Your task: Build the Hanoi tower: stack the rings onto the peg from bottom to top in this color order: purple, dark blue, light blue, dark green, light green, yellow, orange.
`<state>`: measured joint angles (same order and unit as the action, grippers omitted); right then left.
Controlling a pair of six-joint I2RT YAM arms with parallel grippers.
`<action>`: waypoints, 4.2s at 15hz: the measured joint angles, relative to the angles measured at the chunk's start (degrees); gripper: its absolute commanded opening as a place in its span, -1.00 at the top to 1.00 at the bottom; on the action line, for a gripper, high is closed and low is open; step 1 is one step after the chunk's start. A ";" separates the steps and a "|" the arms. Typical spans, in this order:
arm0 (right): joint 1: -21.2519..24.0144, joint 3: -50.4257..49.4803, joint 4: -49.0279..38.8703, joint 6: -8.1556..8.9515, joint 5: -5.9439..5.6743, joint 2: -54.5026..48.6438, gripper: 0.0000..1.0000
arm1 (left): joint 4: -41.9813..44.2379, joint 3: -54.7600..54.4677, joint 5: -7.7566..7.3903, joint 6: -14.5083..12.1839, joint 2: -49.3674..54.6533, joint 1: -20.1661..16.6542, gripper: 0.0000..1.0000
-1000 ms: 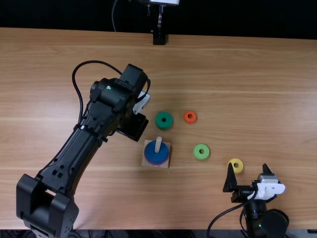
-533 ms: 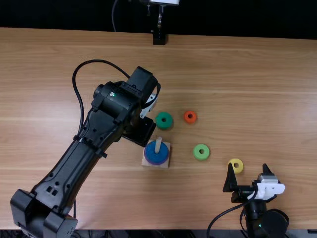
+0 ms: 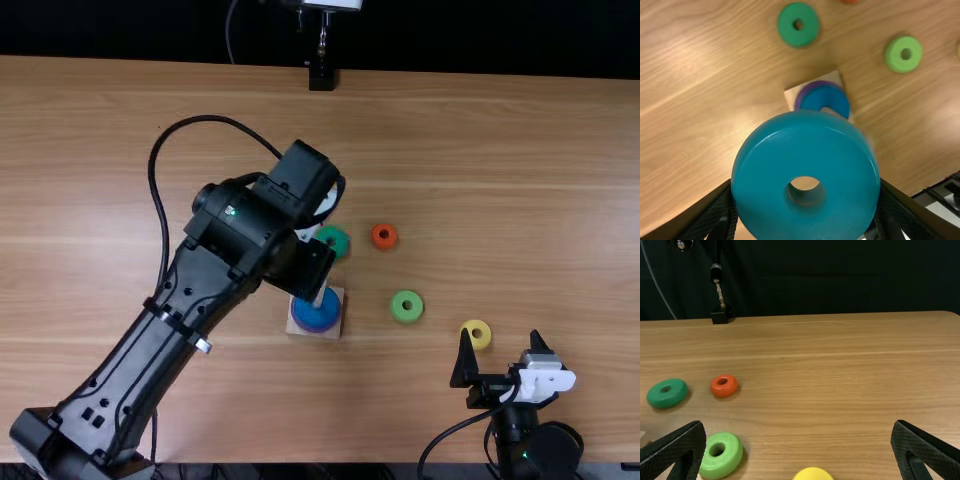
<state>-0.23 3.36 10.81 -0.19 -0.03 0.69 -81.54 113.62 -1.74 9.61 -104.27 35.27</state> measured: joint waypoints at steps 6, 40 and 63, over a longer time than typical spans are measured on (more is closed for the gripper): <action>0.00 0.00 0.04 0.02 0.02 0.00 -1.00 | -0.02 0.00 0.11 2.67 0.00 2.51 1.00; 0.00 0.00 0.02 0.02 0.02 0.00 -1.00 | 0.52 0.00 0.13 2.69 -5.44 5.62 1.00; 0.00 0.00 0.02 0.02 0.02 0.00 -1.00 | 54.05 -26.58 -0.17 2.71 17.53 -12.87 -1.00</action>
<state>-0.23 3.36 10.83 -0.16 -0.01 0.69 -27.49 87.05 -1.91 12.32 -86.74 22.39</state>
